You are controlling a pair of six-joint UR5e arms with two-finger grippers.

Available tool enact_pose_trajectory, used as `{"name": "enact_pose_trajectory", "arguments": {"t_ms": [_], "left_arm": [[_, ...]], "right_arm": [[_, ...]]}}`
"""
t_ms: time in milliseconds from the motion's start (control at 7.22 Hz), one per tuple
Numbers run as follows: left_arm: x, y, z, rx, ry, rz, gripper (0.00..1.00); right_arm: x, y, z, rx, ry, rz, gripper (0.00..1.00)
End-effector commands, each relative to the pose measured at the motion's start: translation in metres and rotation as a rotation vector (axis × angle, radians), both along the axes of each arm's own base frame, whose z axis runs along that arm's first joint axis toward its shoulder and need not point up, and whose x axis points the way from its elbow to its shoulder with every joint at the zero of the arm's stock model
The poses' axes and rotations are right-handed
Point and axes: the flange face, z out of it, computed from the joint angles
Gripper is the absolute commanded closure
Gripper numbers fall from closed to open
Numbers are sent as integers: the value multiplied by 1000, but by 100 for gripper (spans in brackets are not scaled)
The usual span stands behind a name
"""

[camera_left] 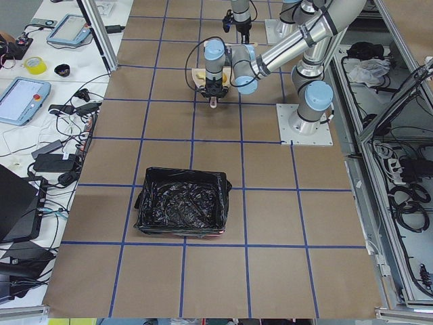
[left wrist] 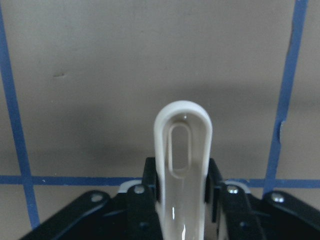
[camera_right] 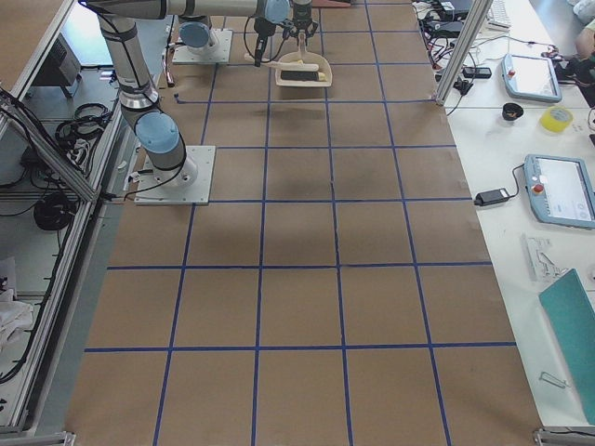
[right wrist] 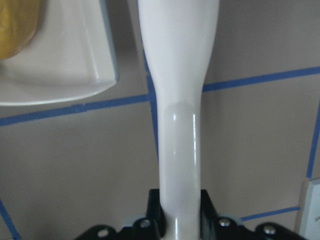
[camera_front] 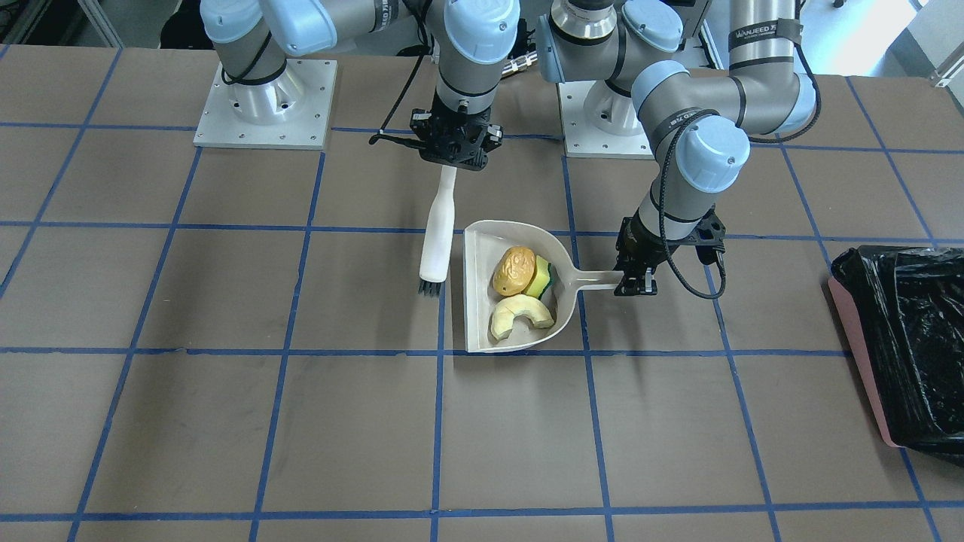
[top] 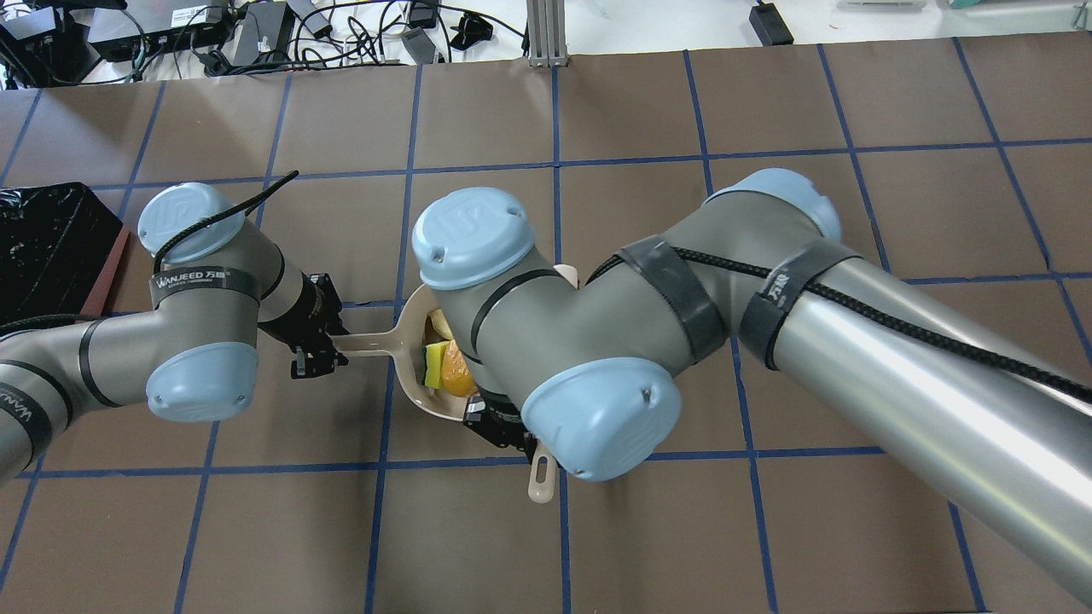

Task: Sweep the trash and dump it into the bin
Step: 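Sweep the yellow lump into the dustpan with the right gripper's brush, then carry the dustpan over the black bin with the left gripper while the right withdraws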

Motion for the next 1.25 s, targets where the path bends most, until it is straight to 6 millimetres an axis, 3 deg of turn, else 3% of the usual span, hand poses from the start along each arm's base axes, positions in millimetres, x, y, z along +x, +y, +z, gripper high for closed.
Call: {"name": "enact_pose_trajectory", "arguments": {"t_ms": [0,277,554,831,970,1108], "left_arm": [[23,-26,32,8,5,27,100],[55,-50,62,31,7,-20,100],[100,-58,64,19,-4,-61,100],[159,-73,80,-8,-28,-79,100],[183,-87,105,-49,-62,-117,100],[226,-91,116,-24,-99,-129,100]], "right_arm": [[-75,-60,18,-21,-50,-12,100],[-190,-136,19,-68,-125,-10,100],[-277,-179,-1,-81,-85,46,100],[-319,-203,-14,-89,-9,91,100],[-349,-218,-31,-91,4,109,100],[-378,-224,-38,-85,-3,111,100]]}}
